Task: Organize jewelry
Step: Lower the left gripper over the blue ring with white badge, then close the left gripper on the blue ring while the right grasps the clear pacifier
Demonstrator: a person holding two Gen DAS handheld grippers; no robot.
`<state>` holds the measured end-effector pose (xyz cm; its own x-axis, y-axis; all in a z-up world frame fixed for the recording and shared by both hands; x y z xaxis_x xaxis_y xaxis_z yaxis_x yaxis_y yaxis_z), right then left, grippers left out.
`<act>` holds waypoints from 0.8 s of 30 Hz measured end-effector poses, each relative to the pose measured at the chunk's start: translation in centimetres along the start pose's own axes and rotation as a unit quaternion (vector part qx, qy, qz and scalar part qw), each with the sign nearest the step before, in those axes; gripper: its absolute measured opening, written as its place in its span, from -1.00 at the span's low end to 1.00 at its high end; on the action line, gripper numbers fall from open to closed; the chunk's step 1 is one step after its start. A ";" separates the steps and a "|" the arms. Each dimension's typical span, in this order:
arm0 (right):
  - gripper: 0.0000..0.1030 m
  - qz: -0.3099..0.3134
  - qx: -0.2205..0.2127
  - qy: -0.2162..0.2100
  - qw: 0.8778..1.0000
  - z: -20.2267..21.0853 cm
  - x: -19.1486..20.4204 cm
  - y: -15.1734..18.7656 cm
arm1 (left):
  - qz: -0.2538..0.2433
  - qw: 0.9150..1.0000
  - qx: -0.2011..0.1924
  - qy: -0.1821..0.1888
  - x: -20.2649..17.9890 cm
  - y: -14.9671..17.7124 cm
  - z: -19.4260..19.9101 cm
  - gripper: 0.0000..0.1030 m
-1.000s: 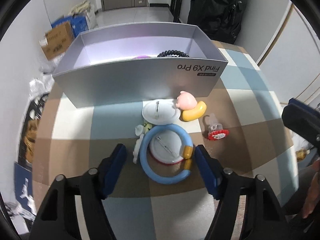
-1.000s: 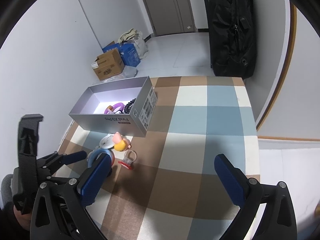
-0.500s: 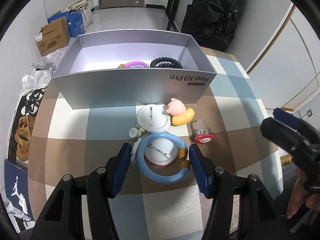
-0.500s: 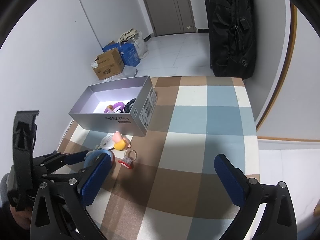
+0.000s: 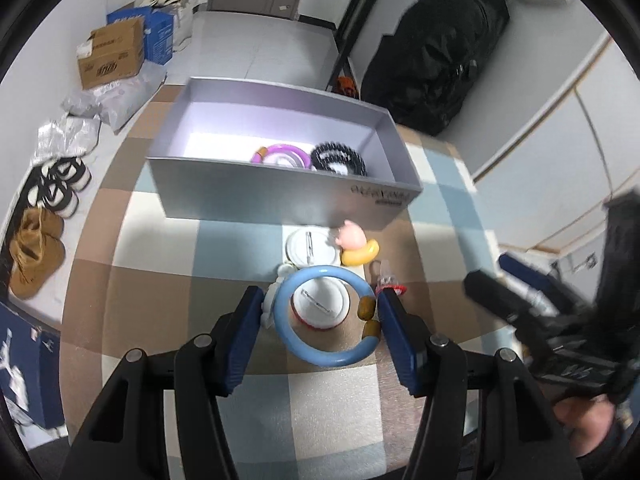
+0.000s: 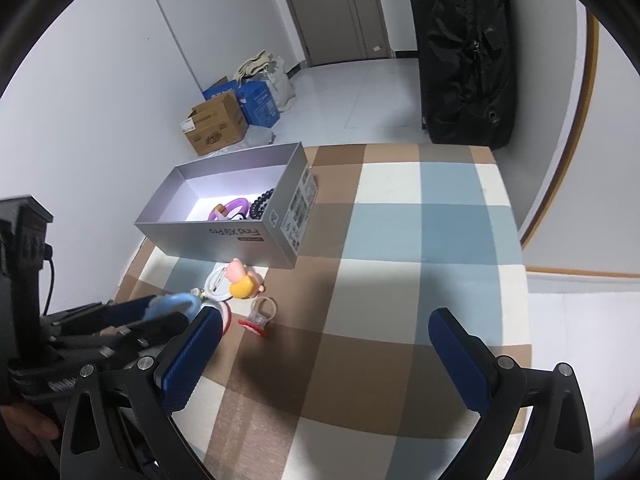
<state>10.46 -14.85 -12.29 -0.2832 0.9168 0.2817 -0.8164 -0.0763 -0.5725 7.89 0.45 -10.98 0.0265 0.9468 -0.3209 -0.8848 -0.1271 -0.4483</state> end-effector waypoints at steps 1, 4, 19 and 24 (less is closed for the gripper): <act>1.00 0.002 0.000 0.003 1.000 -0.1 0.1 0.0 | 0.009 1.000 -0.002 0.006 0.2 -0.1 0.2 0.04; 1.00 0.014 0.004 0.011 1.000 -0.8 0.7 0.1 | 0.042 0.999 -0.012 0.026 0.9 -0.8 0.9 0.04; 0.59 0.068 0.051 -0.006 0.996 -4.2 4.5 1.5 | 0.070 0.995 -0.042 0.050 2.0 -2.3 2.7 0.04; 0.26 0.073 0.063 -0.010 0.995 -5.1 5.2 1.7 | 0.071 0.995 -0.044 0.050 2.6 -2.3 2.9 0.04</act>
<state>10.15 -8.23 -15.68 -0.4124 0.8846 0.2178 -0.8222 -0.2584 -0.5072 8.64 4.07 -8.36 -0.0465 0.8836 -0.4659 -0.8385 -0.2880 -0.4626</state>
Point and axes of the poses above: each gripper's, at about its wrist camera, not at the fingertips, and z roughly against the way its jaws point, x to its left, y to its underside, the point moved 8 cm from there along -z, roughly the way its jaws point, and after that the axes turned 2 degrees about -z, right-handed, at the moved point
